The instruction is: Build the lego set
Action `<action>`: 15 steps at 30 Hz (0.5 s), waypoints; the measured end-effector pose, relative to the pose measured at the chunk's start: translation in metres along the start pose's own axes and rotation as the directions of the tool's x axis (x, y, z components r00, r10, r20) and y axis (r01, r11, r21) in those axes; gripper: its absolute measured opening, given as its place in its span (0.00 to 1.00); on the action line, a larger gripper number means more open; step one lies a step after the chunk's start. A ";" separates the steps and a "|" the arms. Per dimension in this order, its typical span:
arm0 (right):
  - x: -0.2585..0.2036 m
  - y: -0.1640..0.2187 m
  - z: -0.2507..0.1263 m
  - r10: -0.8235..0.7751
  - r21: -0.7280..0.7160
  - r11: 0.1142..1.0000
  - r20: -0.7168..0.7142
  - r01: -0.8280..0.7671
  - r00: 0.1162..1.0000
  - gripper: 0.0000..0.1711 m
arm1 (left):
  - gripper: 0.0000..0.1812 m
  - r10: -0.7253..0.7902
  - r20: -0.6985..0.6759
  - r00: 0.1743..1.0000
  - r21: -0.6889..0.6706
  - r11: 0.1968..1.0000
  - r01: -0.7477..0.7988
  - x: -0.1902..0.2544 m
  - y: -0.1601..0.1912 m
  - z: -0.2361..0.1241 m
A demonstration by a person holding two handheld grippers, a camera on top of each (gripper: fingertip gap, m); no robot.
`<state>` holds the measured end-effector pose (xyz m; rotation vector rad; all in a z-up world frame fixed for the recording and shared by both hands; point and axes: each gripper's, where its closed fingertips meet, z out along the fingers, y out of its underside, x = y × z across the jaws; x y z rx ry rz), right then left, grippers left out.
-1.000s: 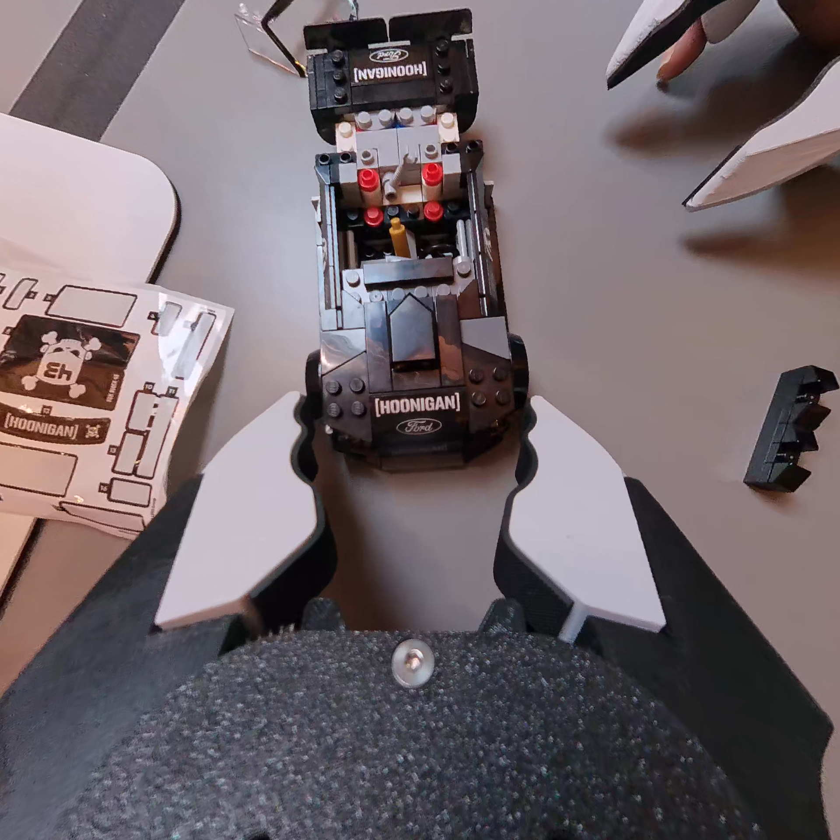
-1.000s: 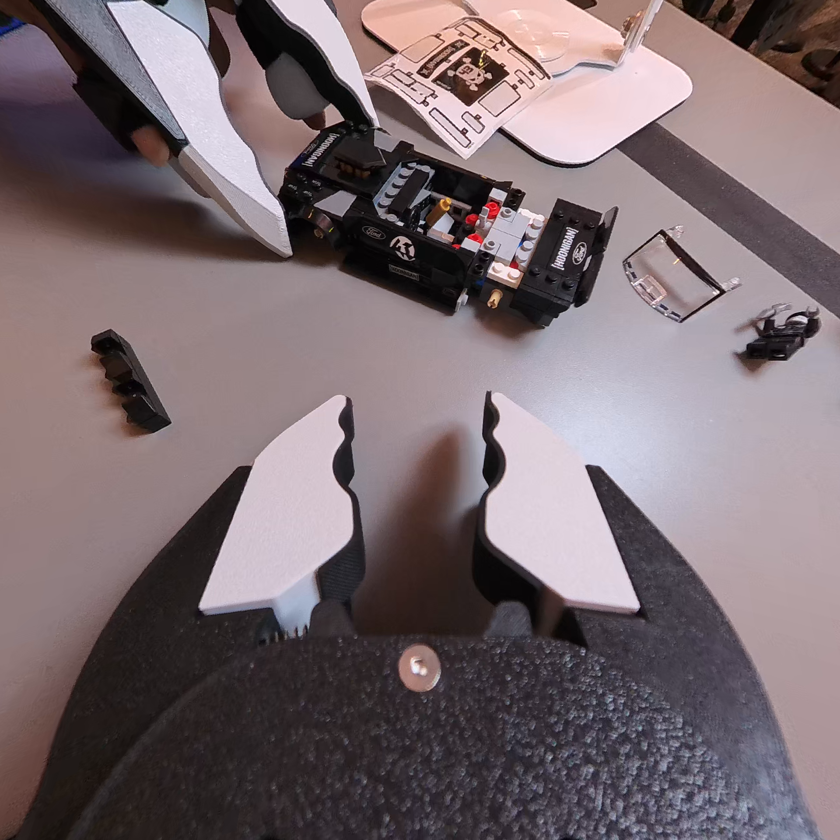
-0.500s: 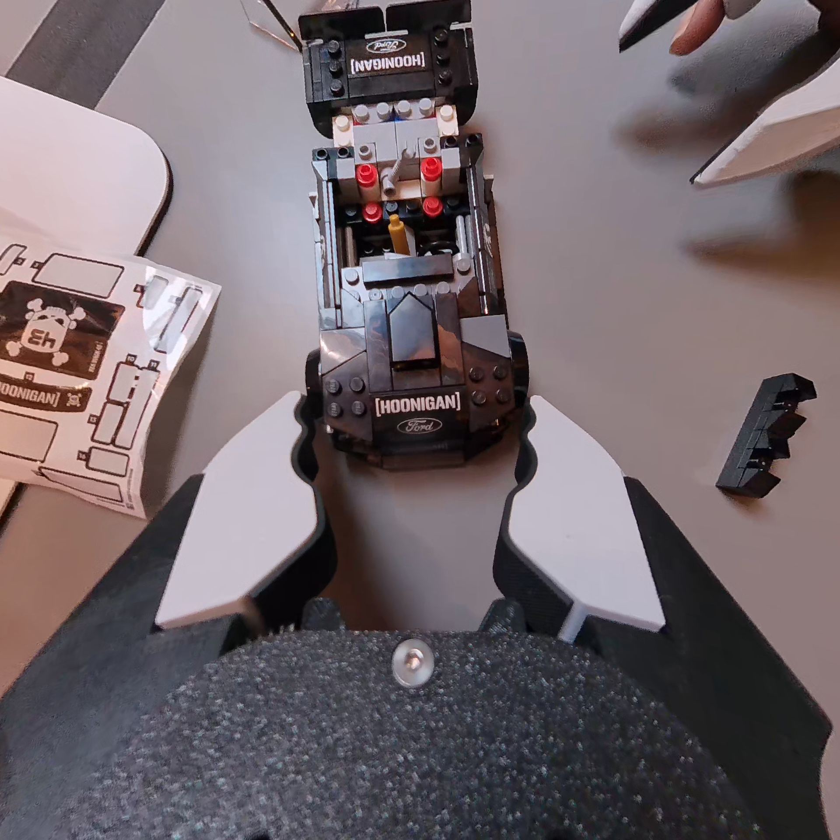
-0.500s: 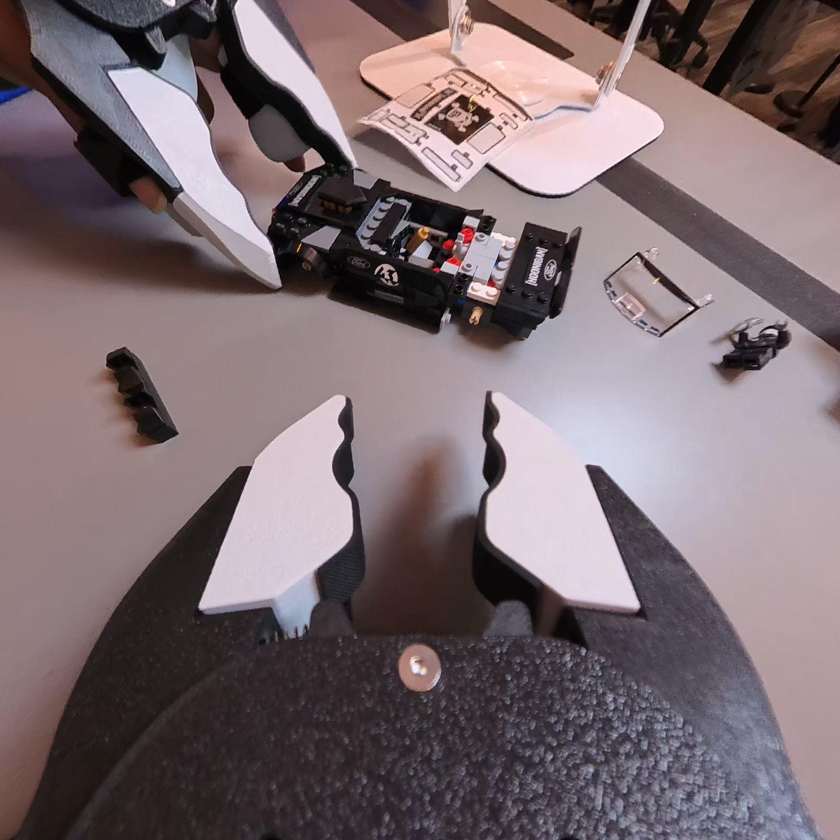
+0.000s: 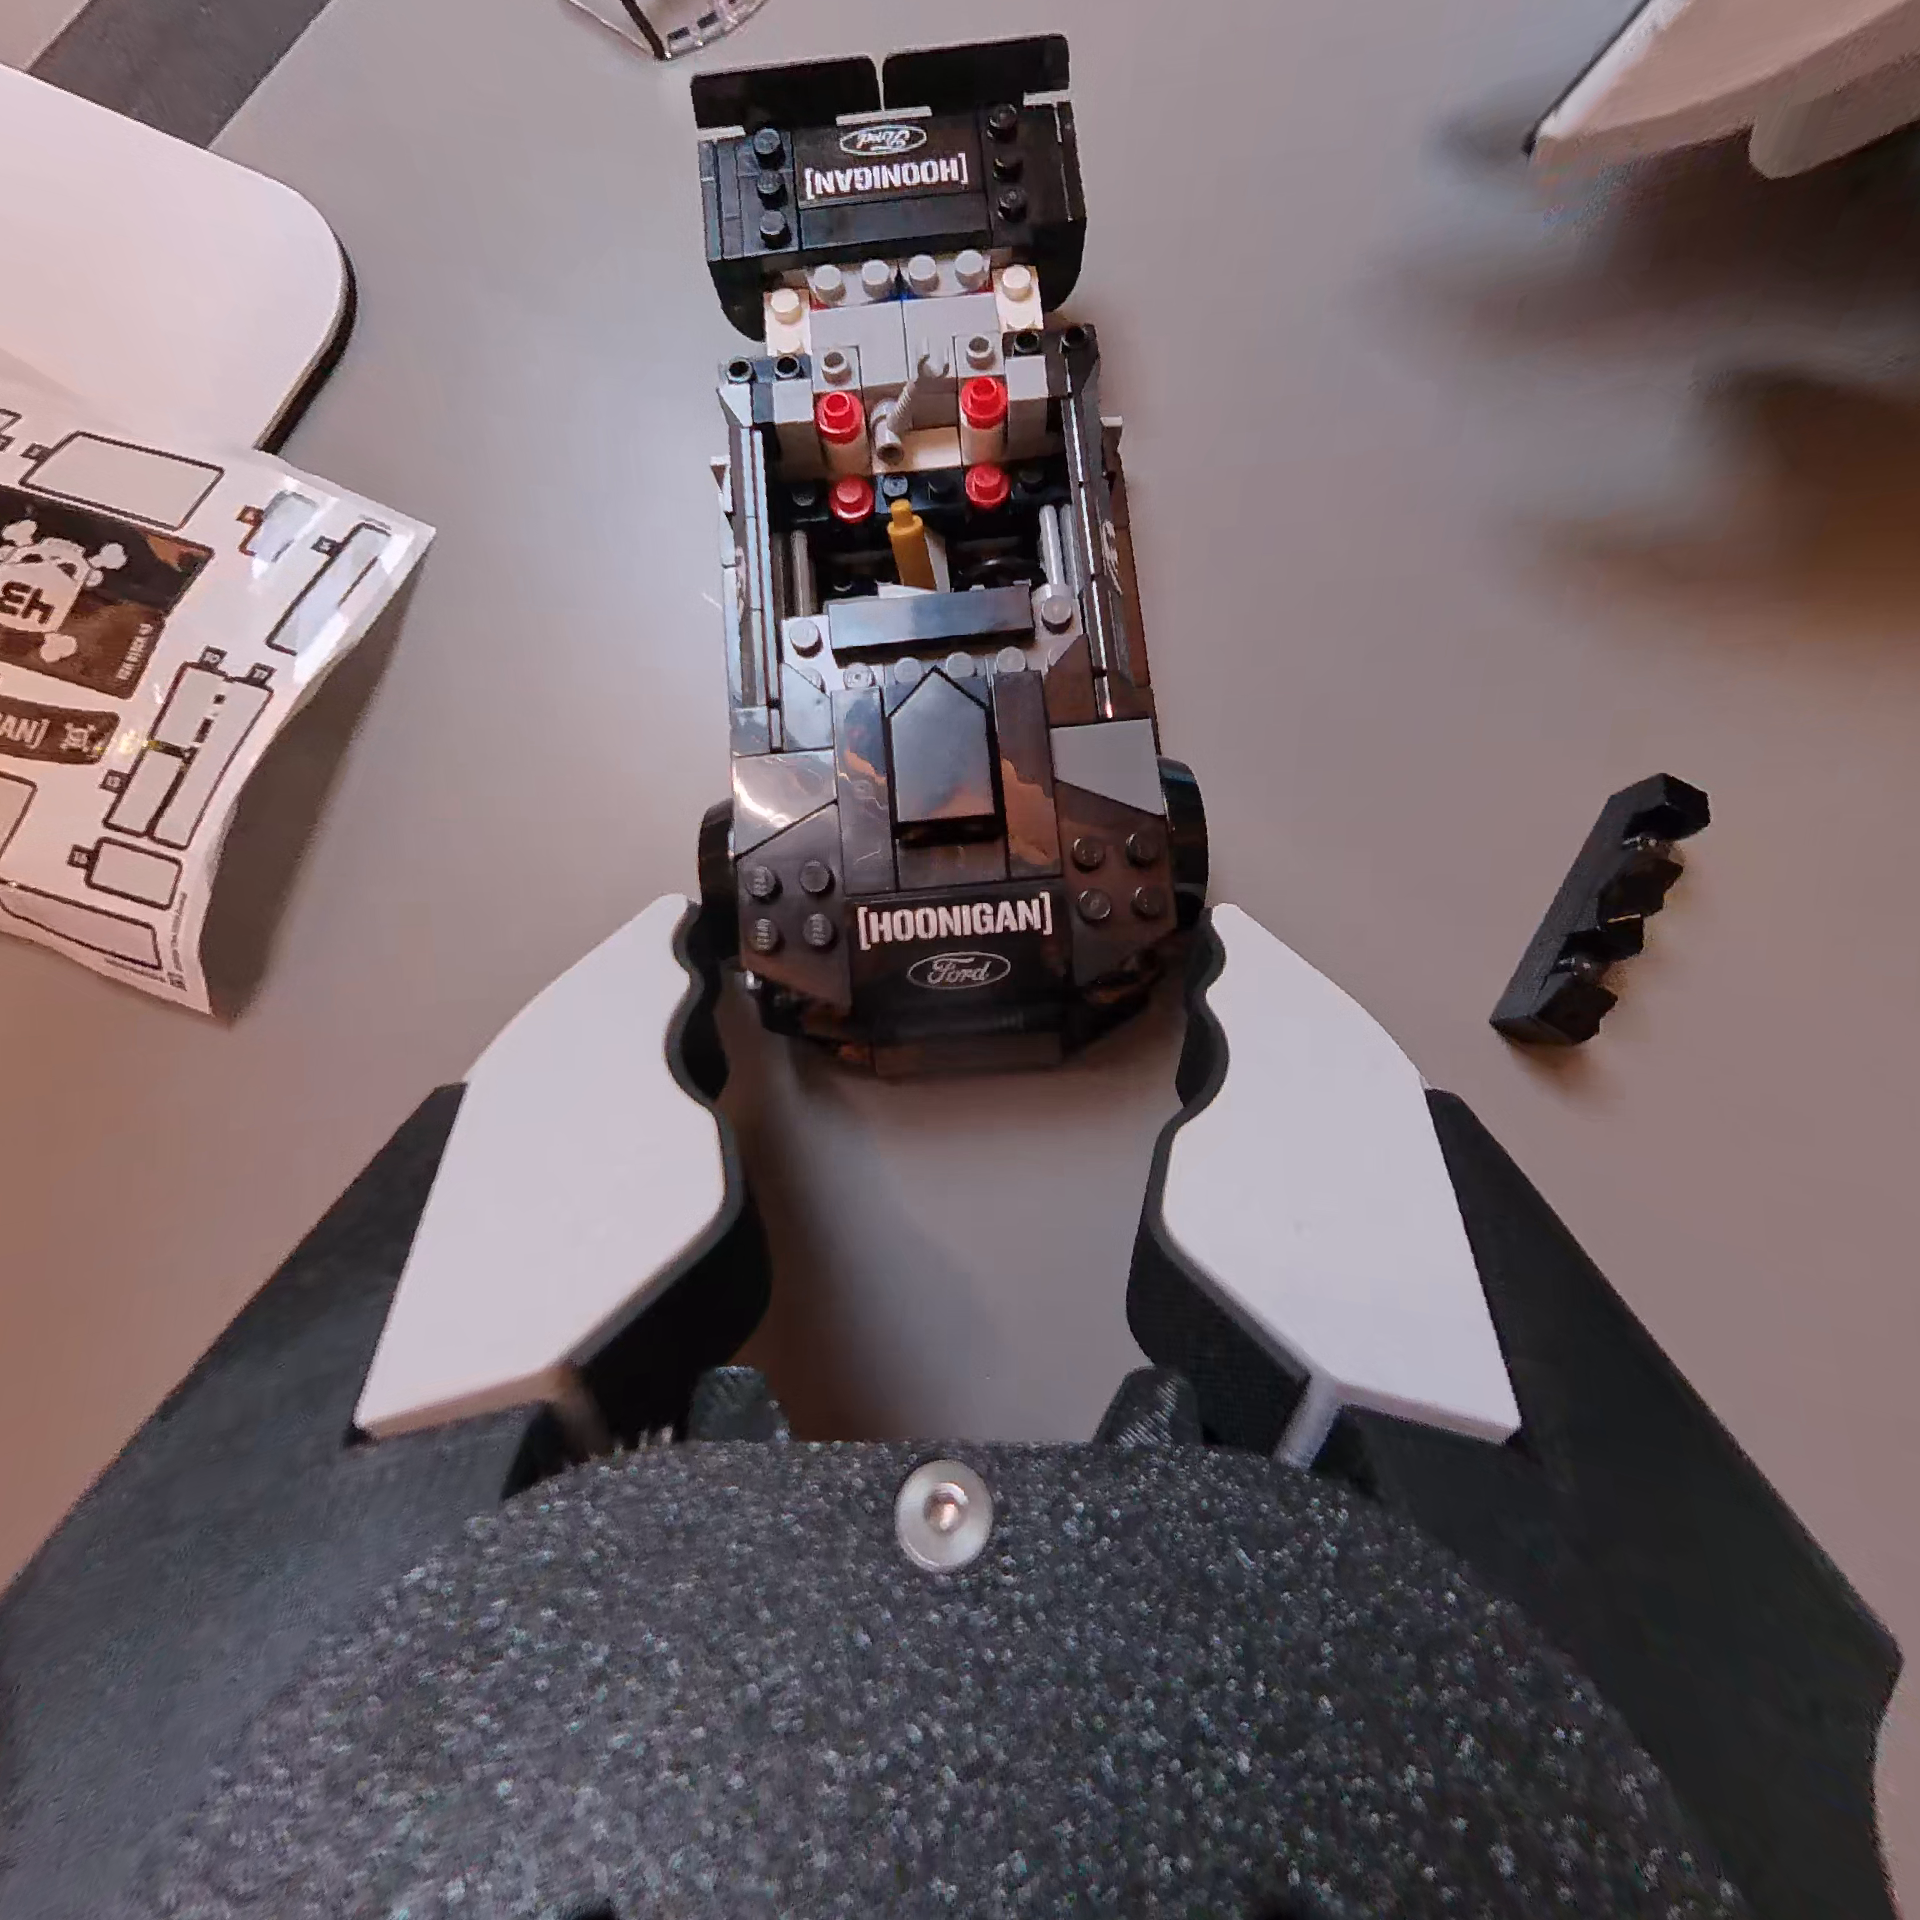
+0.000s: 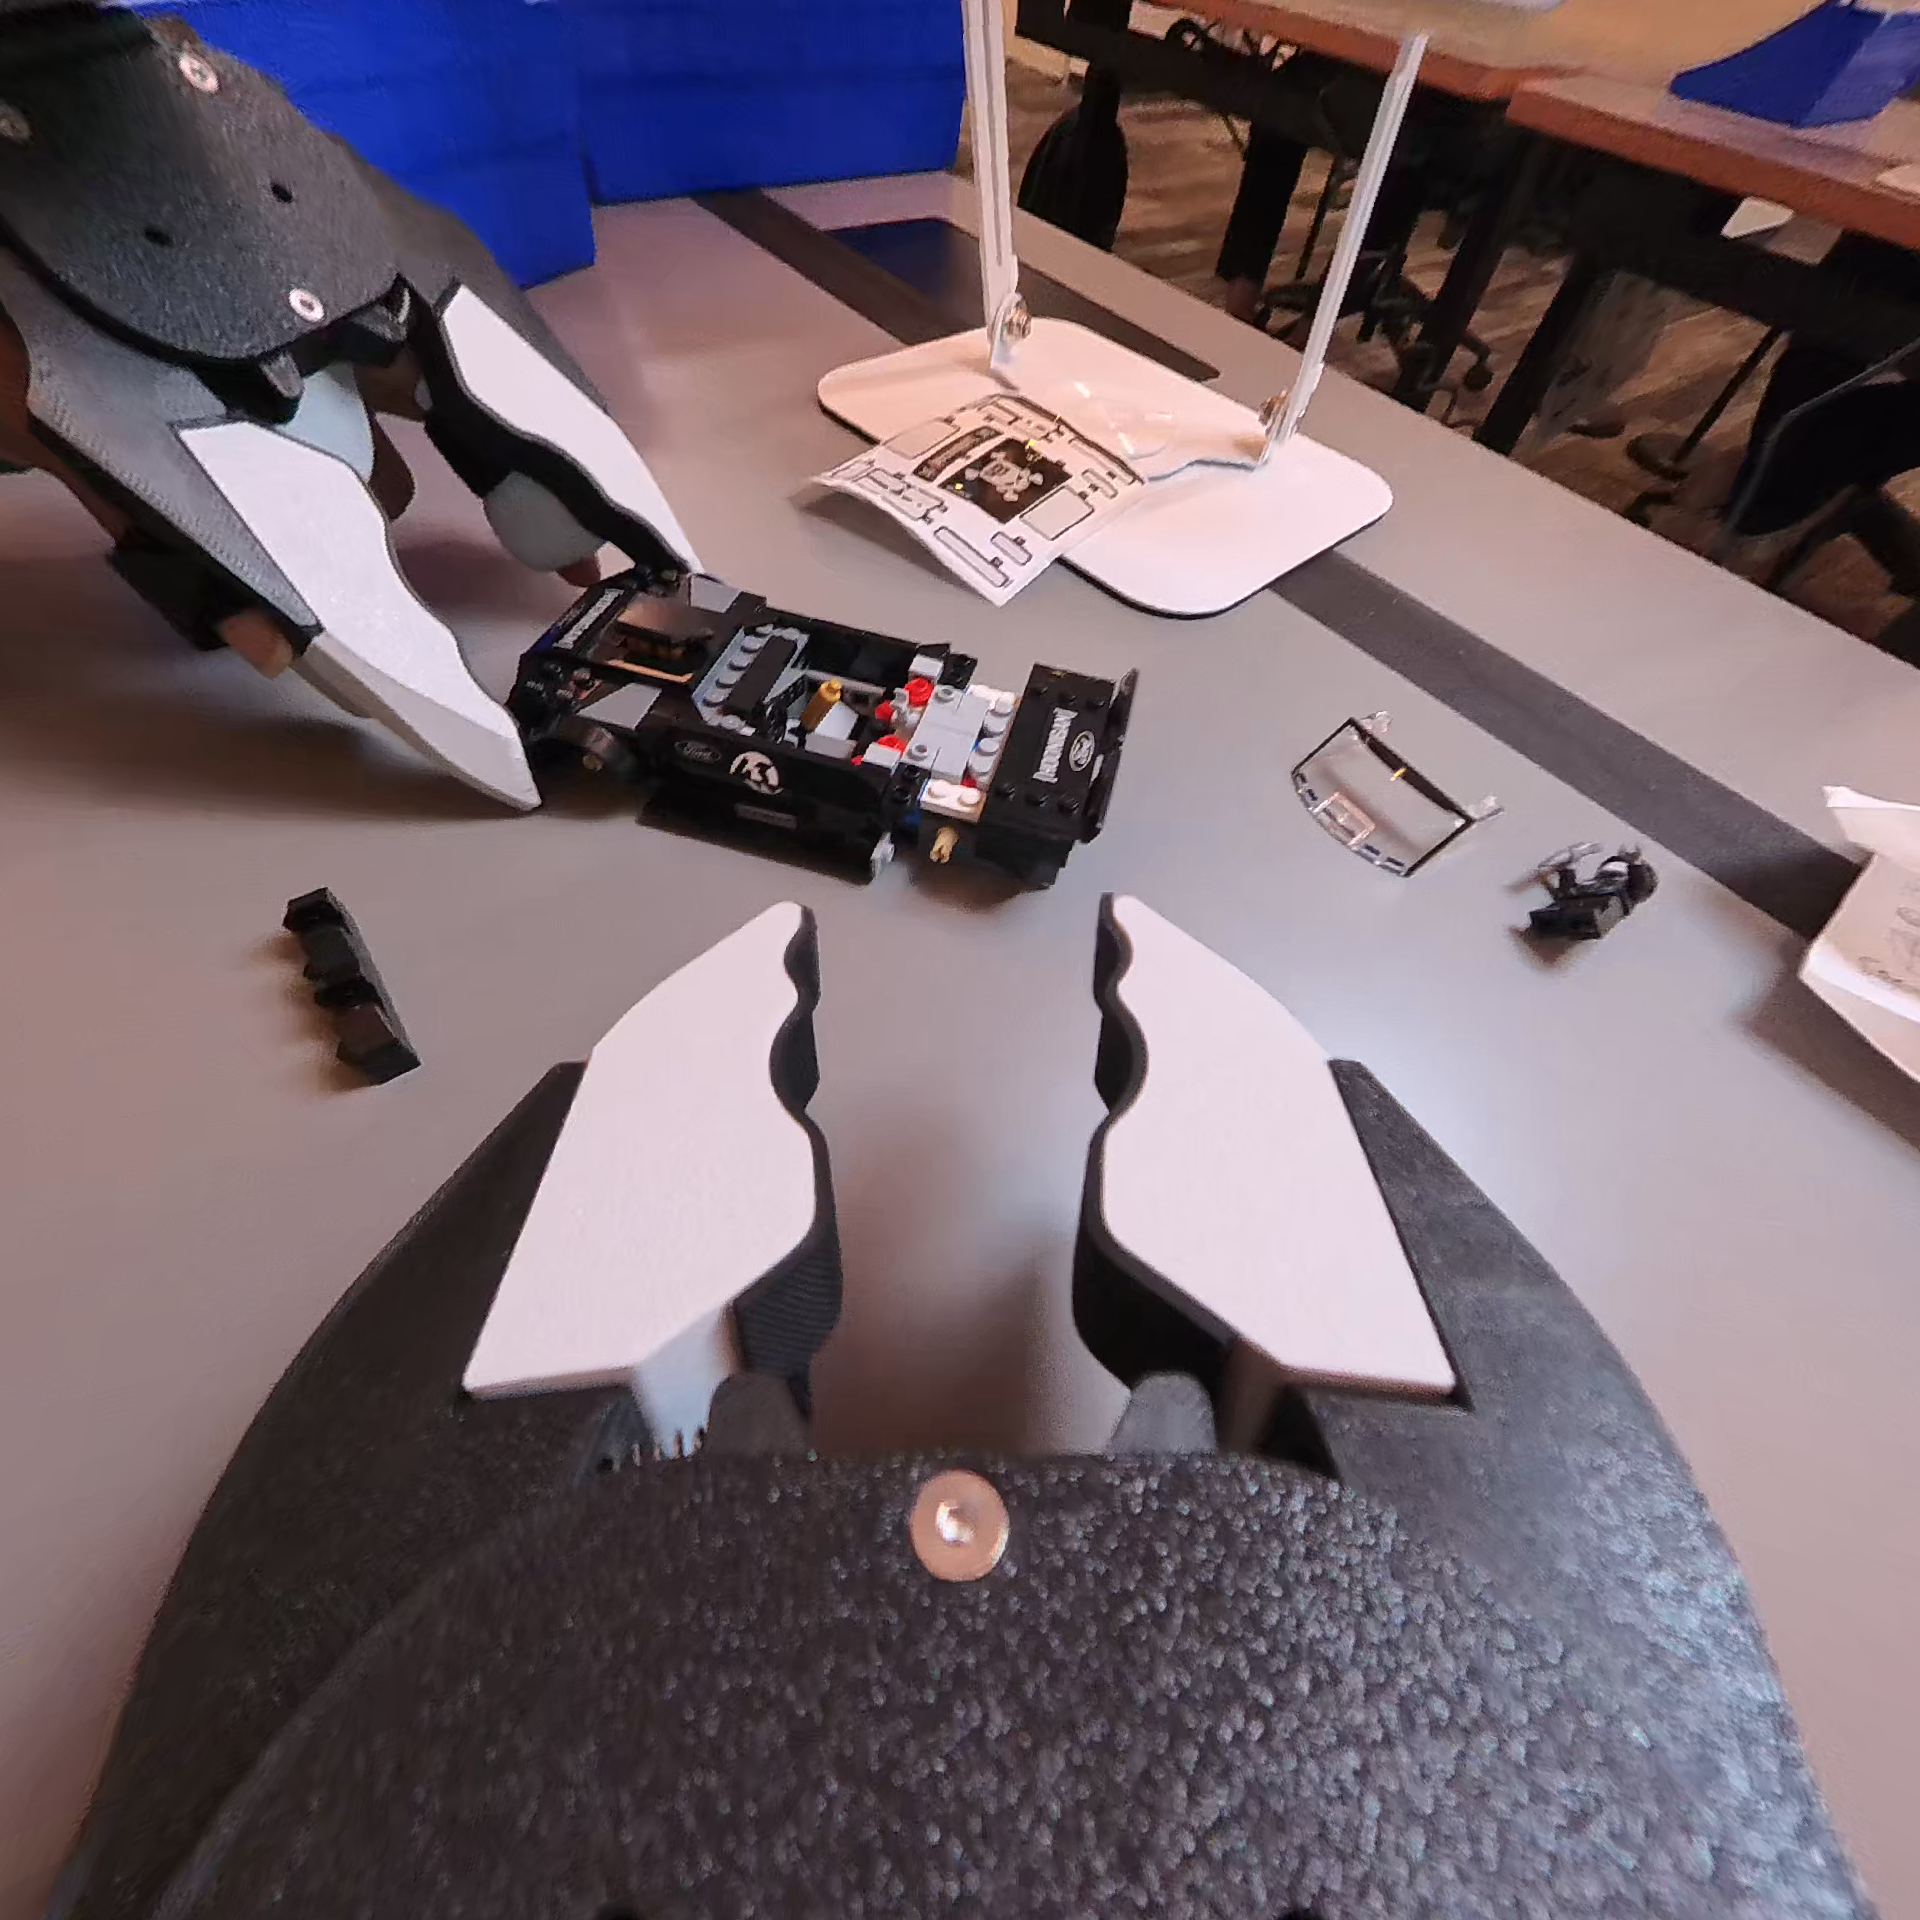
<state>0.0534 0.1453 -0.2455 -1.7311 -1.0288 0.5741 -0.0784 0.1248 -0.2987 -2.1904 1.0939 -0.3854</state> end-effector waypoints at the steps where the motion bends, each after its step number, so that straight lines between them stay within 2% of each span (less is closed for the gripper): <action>1: 0.001 -0.002 -0.001 -0.001 0.009 1.000 -0.009 0.001 1.000 0.30 | 0.48 0.002 -0.002 1.000 0.000 1.000 -0.002 0.001 0.000 0.000; 15: 0.002 -0.004 -0.002 -0.003 0.027 1.000 -0.018 0.004 1.000 0.30 | 0.50 0.007 -0.055 0.998 0.050 0.999 -0.004 0.006 -0.004 -0.004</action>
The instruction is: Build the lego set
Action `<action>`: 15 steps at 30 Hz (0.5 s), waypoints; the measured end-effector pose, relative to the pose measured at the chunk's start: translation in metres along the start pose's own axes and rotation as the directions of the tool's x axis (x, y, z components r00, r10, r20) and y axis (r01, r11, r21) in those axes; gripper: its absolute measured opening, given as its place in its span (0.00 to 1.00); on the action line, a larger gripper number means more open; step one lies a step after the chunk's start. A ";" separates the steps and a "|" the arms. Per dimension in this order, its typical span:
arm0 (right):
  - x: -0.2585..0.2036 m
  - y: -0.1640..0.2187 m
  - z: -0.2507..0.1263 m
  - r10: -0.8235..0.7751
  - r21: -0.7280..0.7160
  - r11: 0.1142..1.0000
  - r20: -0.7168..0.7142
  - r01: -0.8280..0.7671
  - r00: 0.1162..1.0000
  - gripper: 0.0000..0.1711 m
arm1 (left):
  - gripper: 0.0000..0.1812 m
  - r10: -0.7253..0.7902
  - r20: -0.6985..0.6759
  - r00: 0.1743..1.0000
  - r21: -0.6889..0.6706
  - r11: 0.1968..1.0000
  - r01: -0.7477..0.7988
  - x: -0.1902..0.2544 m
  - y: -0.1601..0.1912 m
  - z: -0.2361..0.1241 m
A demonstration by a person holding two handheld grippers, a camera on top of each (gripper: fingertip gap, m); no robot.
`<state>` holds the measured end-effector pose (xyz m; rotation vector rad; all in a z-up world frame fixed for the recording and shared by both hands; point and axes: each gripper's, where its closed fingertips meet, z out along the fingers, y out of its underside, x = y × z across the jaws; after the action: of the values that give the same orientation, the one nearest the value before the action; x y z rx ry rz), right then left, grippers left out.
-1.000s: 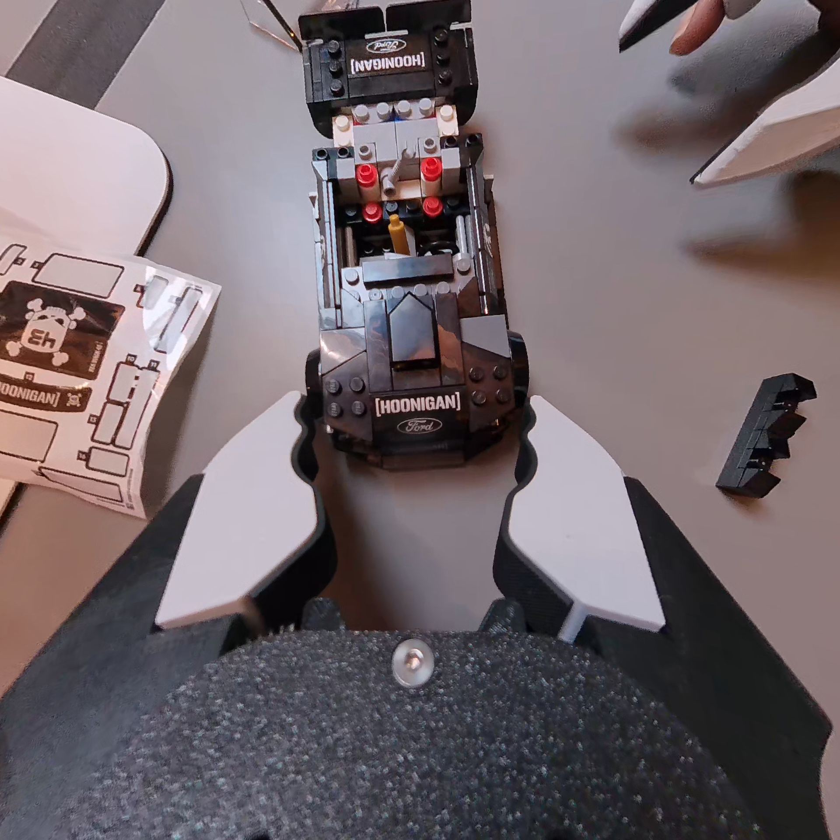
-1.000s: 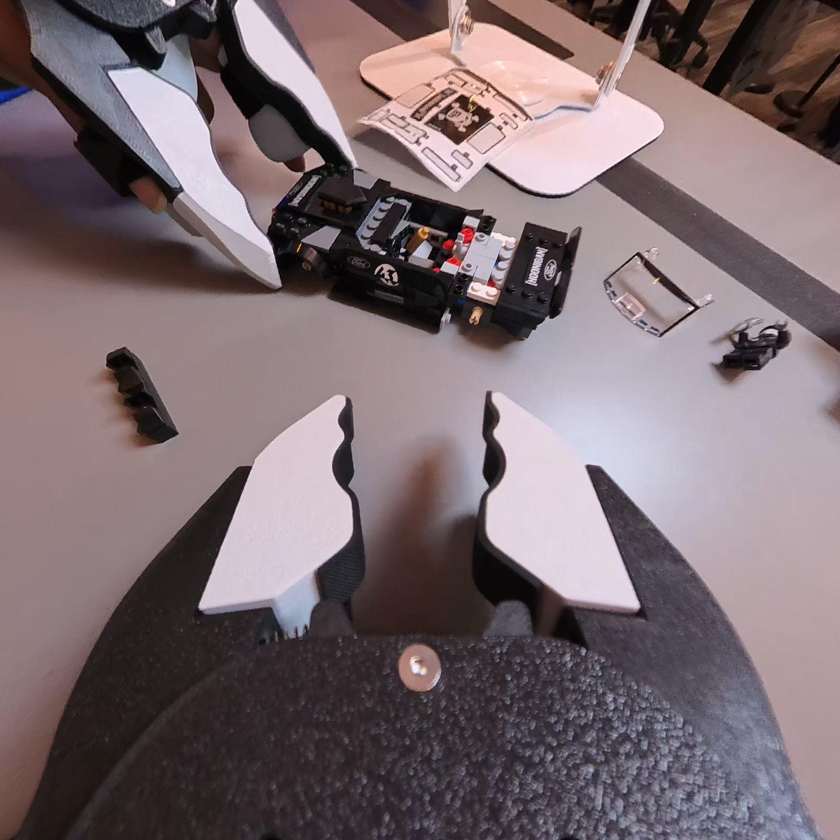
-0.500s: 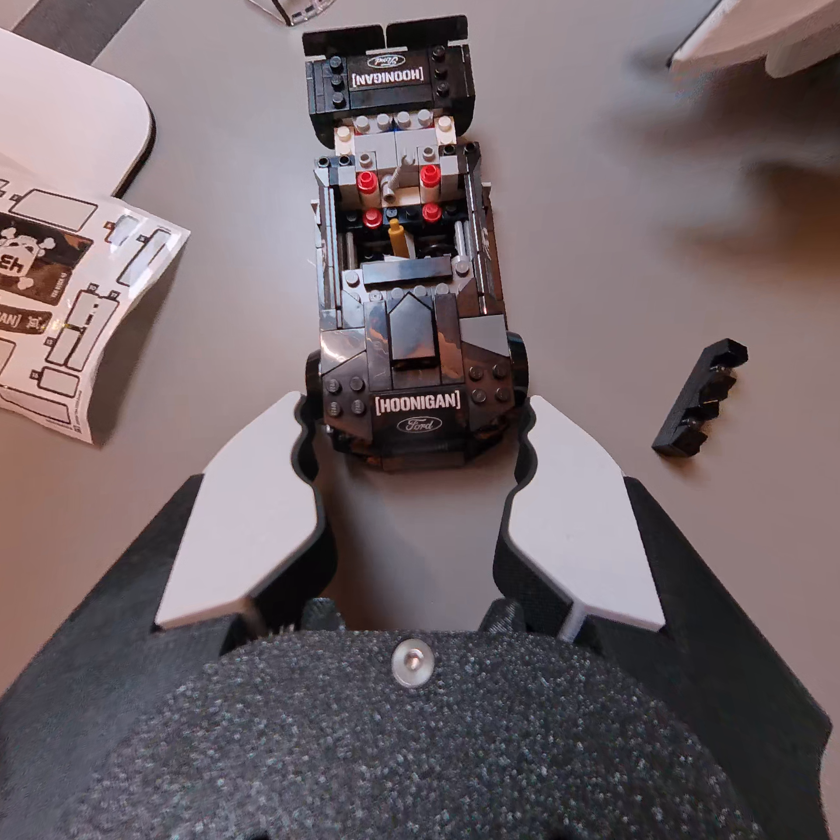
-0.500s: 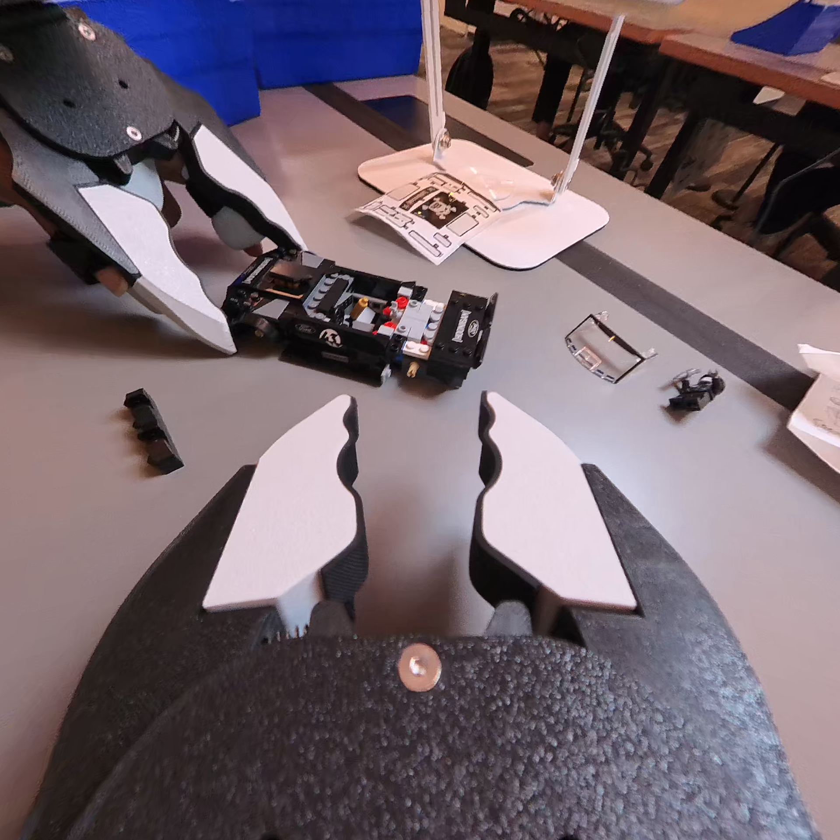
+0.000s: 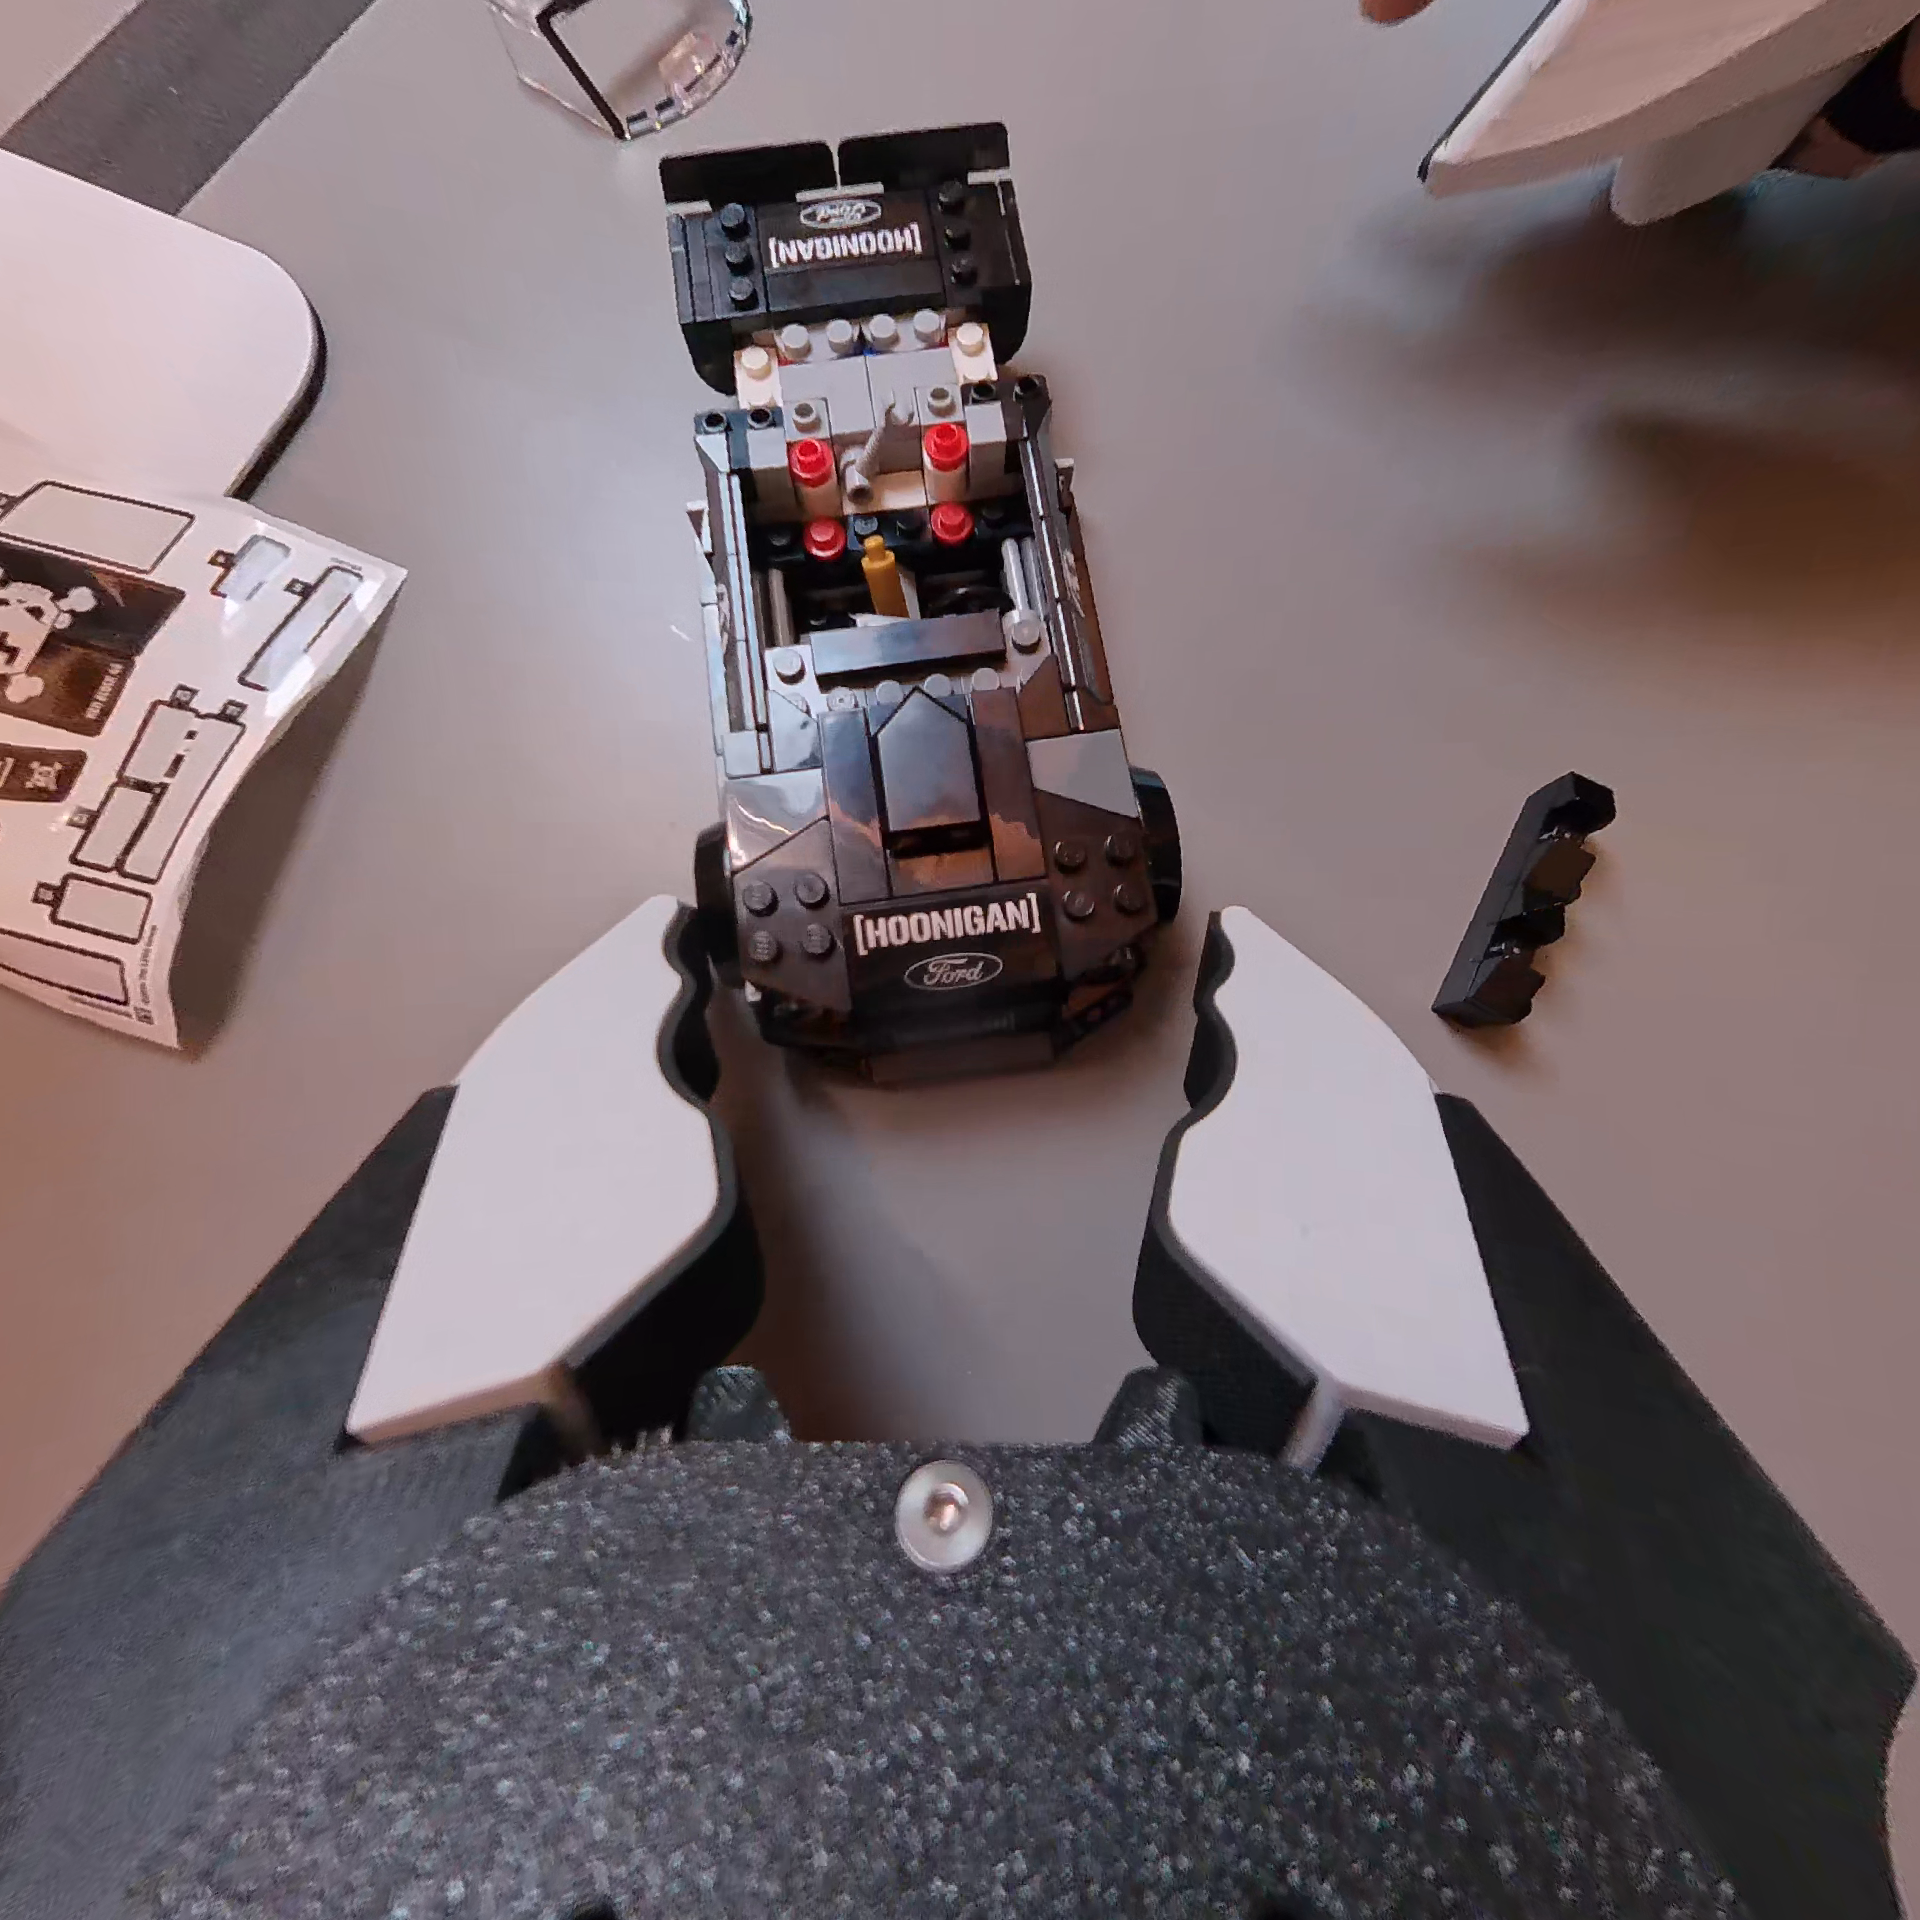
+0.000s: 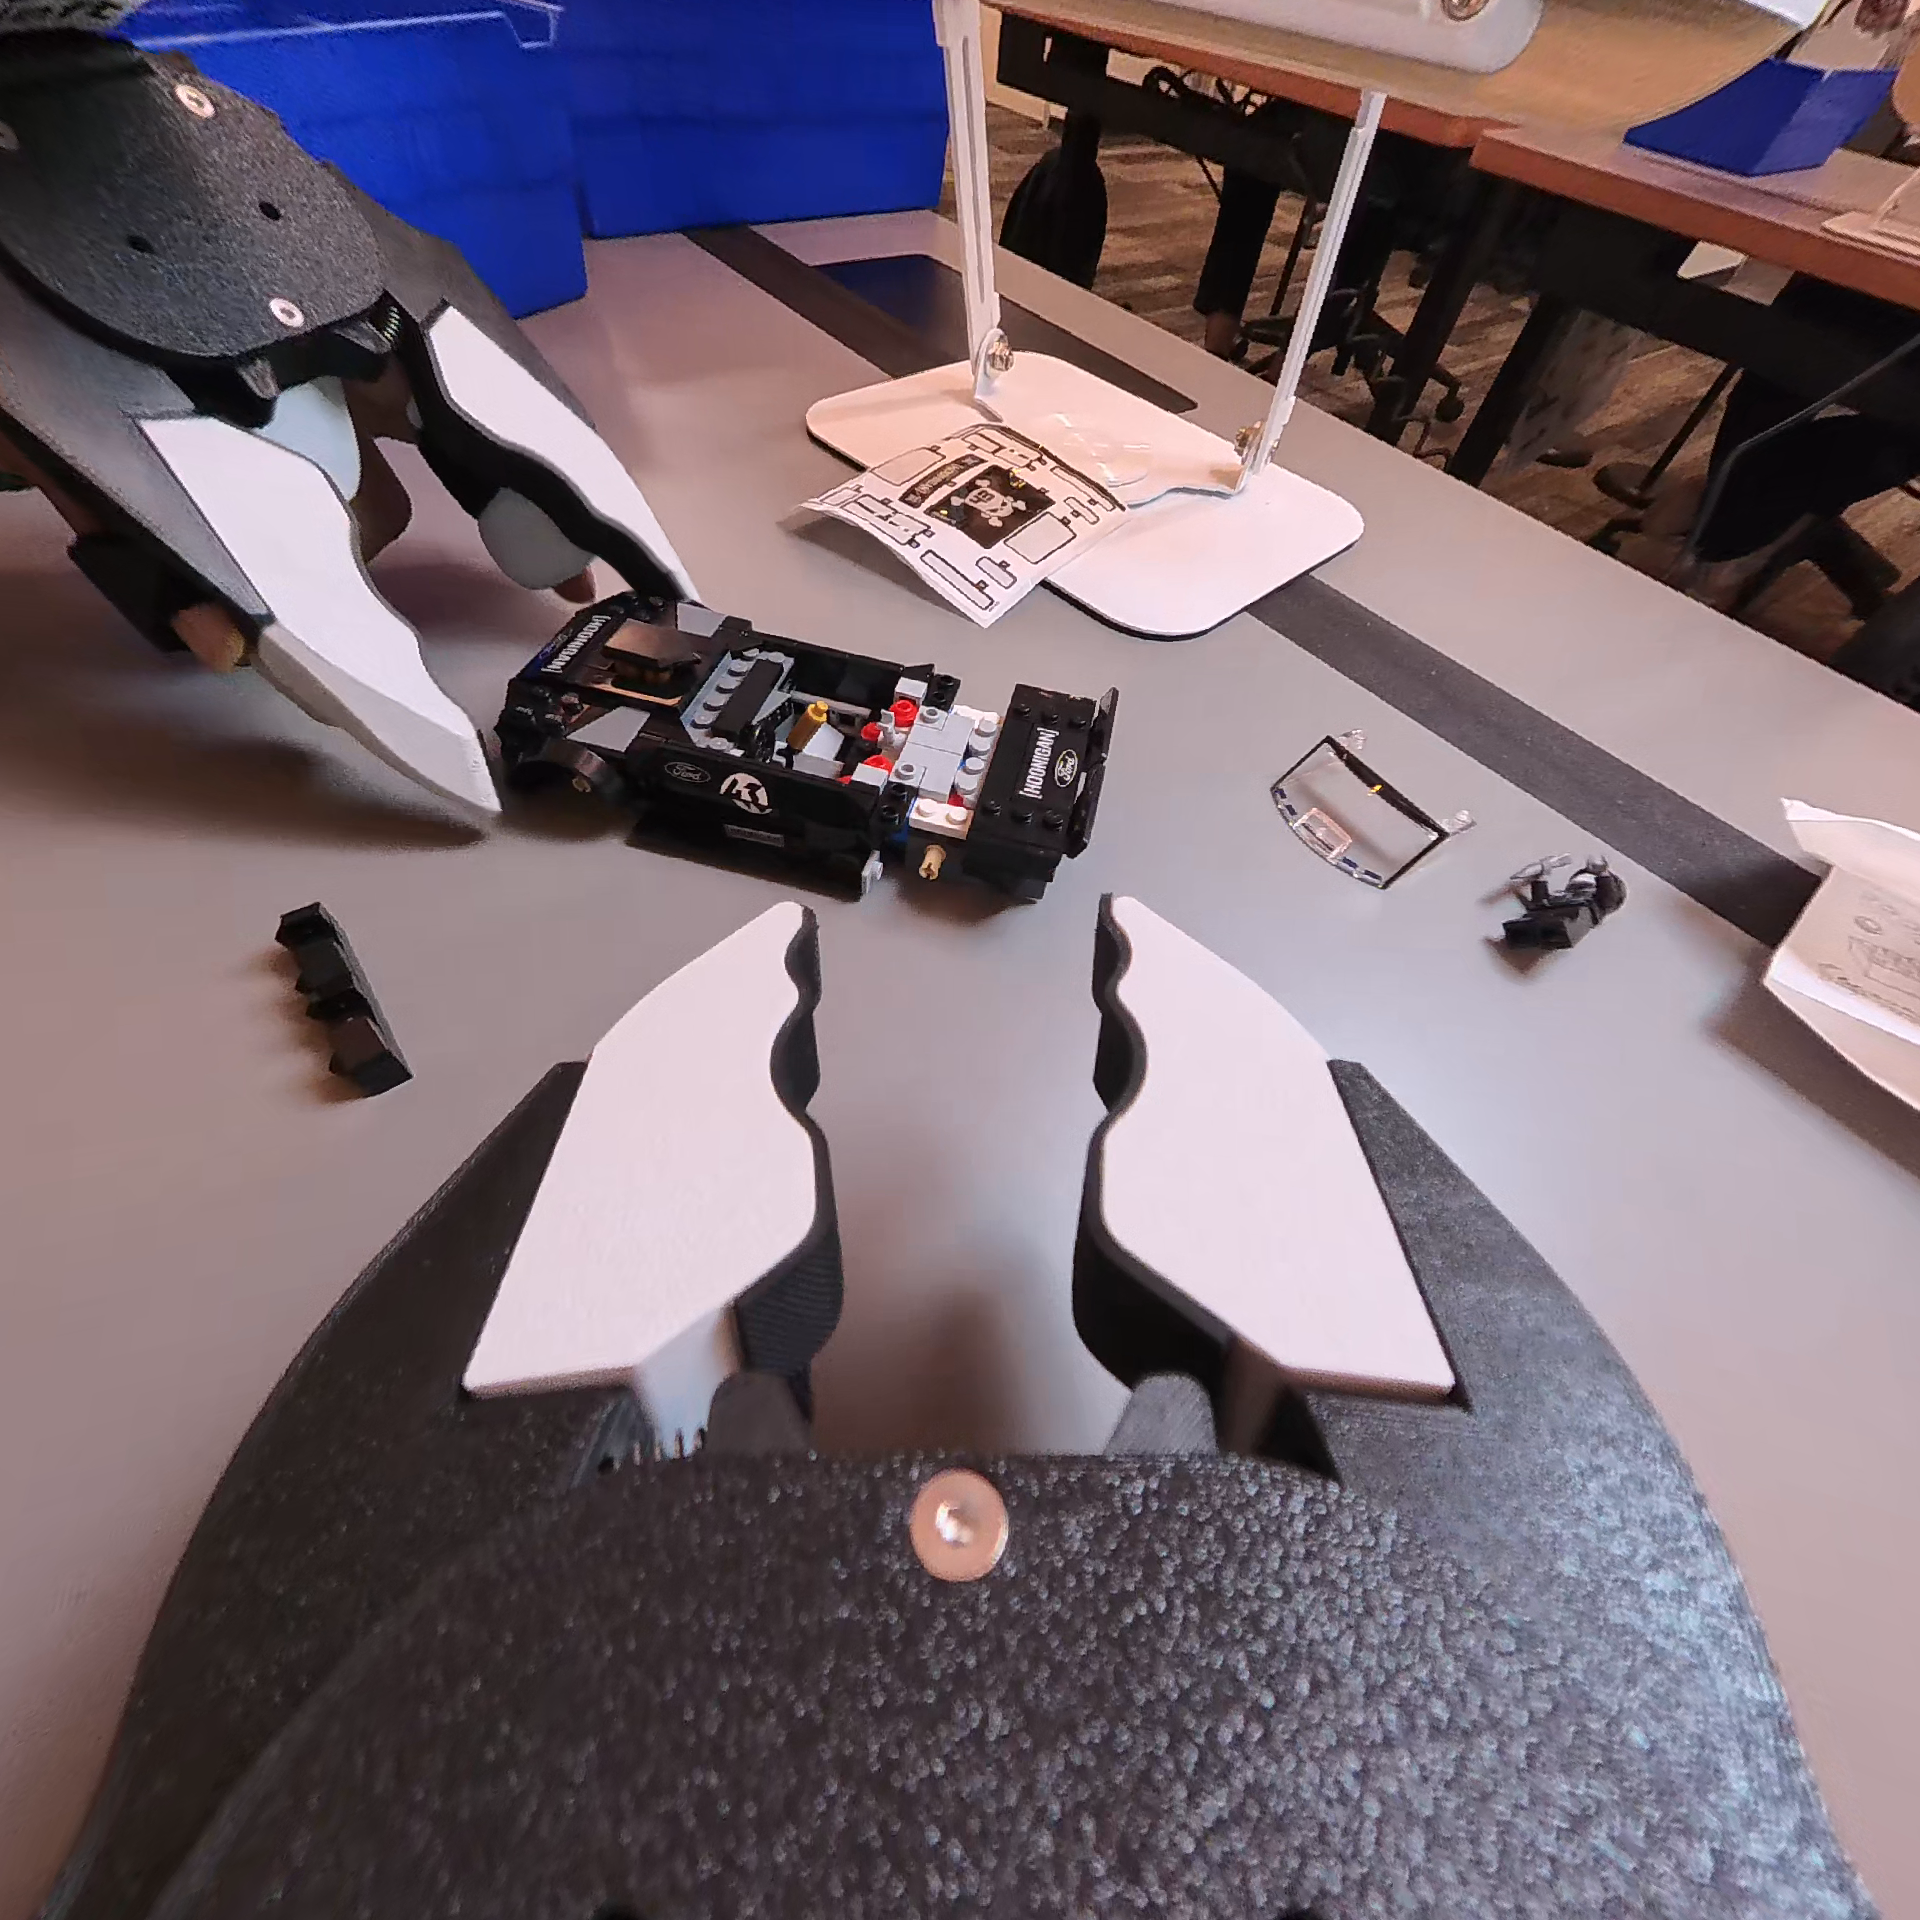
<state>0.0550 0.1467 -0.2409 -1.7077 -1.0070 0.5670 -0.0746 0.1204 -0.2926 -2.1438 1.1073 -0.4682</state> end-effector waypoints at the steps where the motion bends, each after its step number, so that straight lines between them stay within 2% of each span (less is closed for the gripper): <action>1: 0.000 0.000 0.000 -0.002 0.001 1.000 0.000 0.002 1.000 0.30 | 0.49 -0.001 0.001 1.000 0.007 1.000 0.001 0.000 -0.001 -0.001; 15: 0.001 -0.018 -0.008 -0.015 0.100 0.995 -0.022 0.018 1.000 0.30 | 0.46 0.018 0.004 1.000 0.013 1.000 -0.018 0.000 0.000 0.002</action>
<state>0.0554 0.1448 -0.2215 -1.6122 -0.9609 0.5781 -0.0737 0.1215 -0.2935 -2.1208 1.1174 -0.4610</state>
